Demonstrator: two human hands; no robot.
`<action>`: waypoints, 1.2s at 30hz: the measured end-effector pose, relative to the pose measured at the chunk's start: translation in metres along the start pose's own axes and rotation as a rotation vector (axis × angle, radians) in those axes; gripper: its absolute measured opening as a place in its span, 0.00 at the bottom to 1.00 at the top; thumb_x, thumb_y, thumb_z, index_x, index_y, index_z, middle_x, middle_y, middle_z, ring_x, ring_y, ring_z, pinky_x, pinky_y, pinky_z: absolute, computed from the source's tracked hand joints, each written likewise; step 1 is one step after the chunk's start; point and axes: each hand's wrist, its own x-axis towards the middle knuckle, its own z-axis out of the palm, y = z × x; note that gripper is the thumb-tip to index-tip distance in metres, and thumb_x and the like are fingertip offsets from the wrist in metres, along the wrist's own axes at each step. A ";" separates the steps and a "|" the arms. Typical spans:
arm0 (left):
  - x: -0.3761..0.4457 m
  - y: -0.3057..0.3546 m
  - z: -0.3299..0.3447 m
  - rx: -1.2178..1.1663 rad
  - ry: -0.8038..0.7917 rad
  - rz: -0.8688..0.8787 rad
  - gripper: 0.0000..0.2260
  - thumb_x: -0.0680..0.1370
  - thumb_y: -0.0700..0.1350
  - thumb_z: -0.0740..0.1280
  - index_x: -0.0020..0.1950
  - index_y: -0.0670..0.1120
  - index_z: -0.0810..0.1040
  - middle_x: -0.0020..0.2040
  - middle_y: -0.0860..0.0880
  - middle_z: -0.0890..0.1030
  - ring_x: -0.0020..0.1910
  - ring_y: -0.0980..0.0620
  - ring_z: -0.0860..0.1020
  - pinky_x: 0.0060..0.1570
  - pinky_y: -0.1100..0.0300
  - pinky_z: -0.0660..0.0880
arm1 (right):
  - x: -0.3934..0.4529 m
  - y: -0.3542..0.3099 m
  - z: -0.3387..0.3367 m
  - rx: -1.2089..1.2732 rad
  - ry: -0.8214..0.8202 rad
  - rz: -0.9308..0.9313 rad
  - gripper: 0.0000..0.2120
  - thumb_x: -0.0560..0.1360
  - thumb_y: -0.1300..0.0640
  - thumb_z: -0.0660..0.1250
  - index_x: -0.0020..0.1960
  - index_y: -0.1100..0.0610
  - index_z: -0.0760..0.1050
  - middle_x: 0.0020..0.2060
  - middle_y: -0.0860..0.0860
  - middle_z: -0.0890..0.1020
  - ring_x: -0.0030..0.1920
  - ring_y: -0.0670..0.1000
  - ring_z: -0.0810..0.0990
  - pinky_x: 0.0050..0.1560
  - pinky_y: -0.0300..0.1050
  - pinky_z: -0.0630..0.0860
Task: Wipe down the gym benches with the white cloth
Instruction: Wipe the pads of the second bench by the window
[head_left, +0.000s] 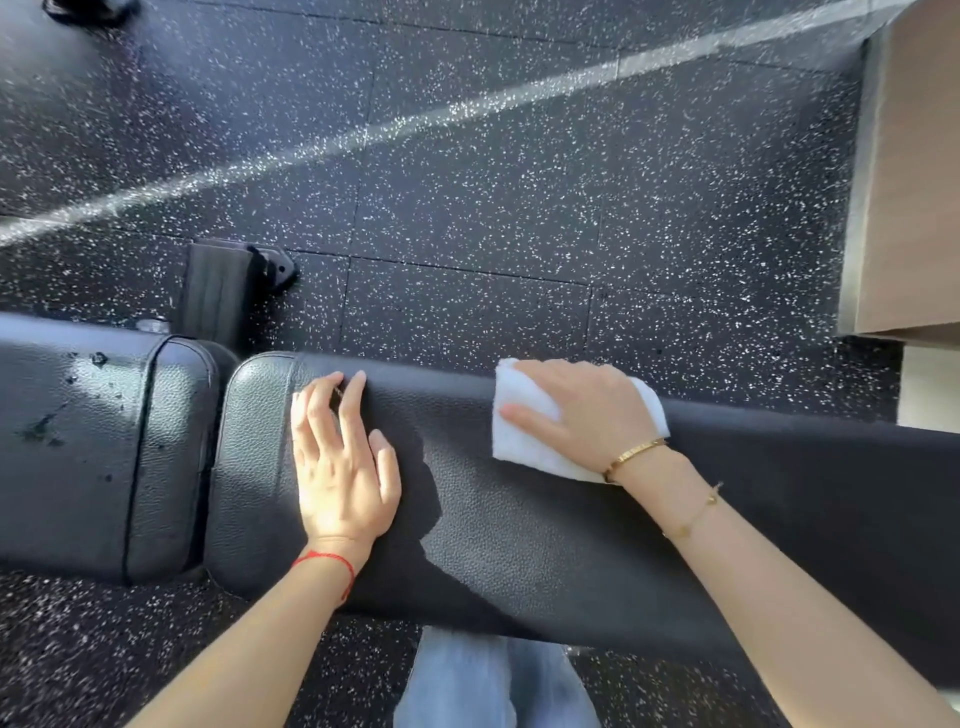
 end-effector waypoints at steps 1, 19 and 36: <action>0.001 0.001 -0.001 0.008 -0.010 -0.005 0.27 0.74 0.42 0.59 0.74 0.41 0.64 0.71 0.40 0.63 0.73 0.38 0.60 0.78 0.48 0.51 | 0.003 -0.001 -0.001 0.023 -0.027 0.015 0.29 0.75 0.28 0.47 0.70 0.39 0.67 0.59 0.45 0.80 0.54 0.53 0.80 0.52 0.50 0.70; 0.049 0.001 -0.014 -0.018 -0.124 0.122 0.16 0.80 0.40 0.55 0.64 0.38 0.75 0.60 0.41 0.74 0.61 0.39 0.72 0.71 0.48 0.64 | -0.019 0.047 -0.027 0.084 -0.206 0.110 0.26 0.74 0.27 0.46 0.68 0.33 0.64 0.58 0.40 0.79 0.54 0.49 0.80 0.49 0.46 0.67; 0.048 -0.007 -0.008 -0.034 -0.126 0.153 0.16 0.79 0.39 0.56 0.63 0.38 0.75 0.60 0.41 0.74 0.61 0.38 0.72 0.70 0.46 0.65 | -0.029 0.024 0.001 -0.025 0.022 0.315 0.32 0.74 0.29 0.43 0.59 0.44 0.77 0.48 0.45 0.81 0.48 0.53 0.77 0.51 0.49 0.65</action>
